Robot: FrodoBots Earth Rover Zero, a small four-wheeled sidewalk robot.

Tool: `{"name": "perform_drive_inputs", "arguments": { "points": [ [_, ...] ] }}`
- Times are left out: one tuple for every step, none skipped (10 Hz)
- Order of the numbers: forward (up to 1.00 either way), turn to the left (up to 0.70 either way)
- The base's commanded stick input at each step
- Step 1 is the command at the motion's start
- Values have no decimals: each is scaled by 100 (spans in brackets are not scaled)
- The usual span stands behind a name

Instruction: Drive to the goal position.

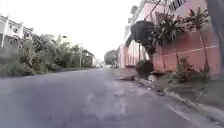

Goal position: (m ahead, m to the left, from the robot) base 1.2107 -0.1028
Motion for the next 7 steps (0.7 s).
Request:
{"name": "perform_drive_inputs", "arguments": {
  "points": [
    [48,0],
    [0,0],
    [0,0],
    [0,0],
    [0,0],
    [0,0],
    [0,0]
  ]
}}
